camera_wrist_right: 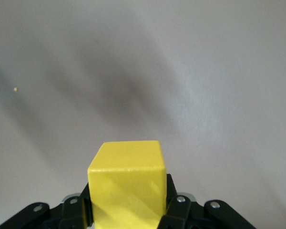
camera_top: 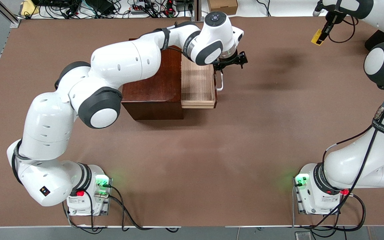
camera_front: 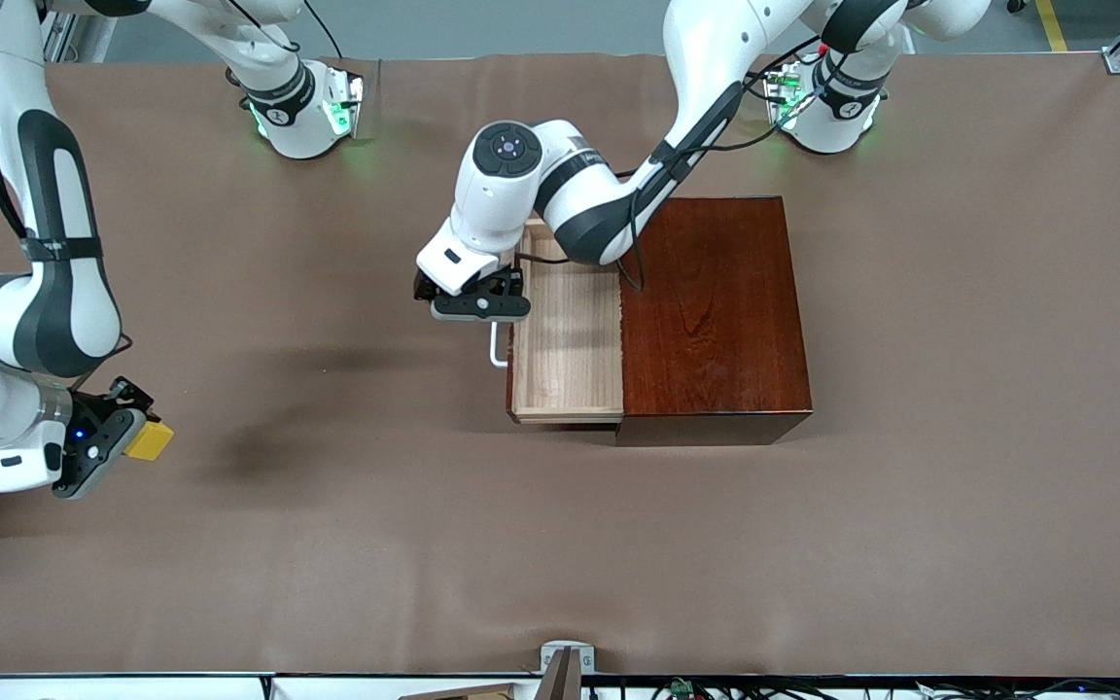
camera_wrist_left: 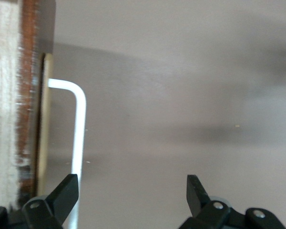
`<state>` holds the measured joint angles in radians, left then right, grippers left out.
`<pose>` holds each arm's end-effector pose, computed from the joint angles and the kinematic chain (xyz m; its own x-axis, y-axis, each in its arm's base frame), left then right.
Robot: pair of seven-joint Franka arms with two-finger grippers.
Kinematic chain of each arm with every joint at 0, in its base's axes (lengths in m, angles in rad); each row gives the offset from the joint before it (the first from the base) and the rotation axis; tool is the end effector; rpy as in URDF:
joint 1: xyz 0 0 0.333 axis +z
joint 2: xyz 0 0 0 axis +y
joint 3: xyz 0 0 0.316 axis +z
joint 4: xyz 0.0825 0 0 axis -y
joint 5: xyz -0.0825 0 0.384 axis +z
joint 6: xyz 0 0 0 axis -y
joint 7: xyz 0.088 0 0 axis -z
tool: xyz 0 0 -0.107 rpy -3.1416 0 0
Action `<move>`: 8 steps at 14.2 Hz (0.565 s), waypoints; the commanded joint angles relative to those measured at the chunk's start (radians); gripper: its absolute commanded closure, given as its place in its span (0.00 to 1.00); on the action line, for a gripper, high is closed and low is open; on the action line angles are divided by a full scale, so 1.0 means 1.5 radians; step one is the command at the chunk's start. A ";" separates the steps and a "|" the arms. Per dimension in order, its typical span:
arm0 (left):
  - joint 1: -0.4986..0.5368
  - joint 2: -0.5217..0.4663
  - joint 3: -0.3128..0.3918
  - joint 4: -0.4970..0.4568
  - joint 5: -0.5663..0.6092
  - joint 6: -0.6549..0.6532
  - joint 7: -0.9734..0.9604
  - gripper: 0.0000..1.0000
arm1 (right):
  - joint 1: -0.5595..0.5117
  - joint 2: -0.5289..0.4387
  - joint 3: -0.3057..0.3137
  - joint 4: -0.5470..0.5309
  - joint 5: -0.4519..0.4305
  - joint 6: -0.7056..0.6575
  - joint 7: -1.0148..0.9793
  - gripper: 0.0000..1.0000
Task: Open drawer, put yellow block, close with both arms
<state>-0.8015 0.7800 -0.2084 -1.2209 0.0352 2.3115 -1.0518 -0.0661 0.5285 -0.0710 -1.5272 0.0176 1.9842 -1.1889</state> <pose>0.4560 -0.6337 0.3478 0.9917 0.1147 0.0580 0.0893 -0.9396 0.3305 0.6835 -0.0860 0.3460 0.4937 0.8685 -0.0449 0.8666 -0.4956 -0.0575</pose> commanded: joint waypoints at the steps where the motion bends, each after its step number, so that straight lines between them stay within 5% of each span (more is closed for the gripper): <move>1: 0.002 -0.012 -0.003 0.004 -0.011 -0.024 -0.015 0.00 | -0.001 -0.008 0.015 0.016 0.002 -0.012 -0.090 1.00; 3: 0.008 -0.019 -0.005 0.007 -0.013 -0.073 -0.018 0.00 | -0.001 -0.008 0.027 0.025 0.002 -0.012 -0.147 1.00; 8: 0.084 -0.160 -0.003 0.002 -0.008 -0.310 -0.010 0.00 | -0.005 -0.011 0.073 0.047 0.003 -0.062 -0.221 1.00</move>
<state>-0.7298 0.6488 -0.2079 -1.1775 0.0332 1.9722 -1.0722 -0.0610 0.5273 0.0032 -1.4734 0.0176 1.9402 -1.4802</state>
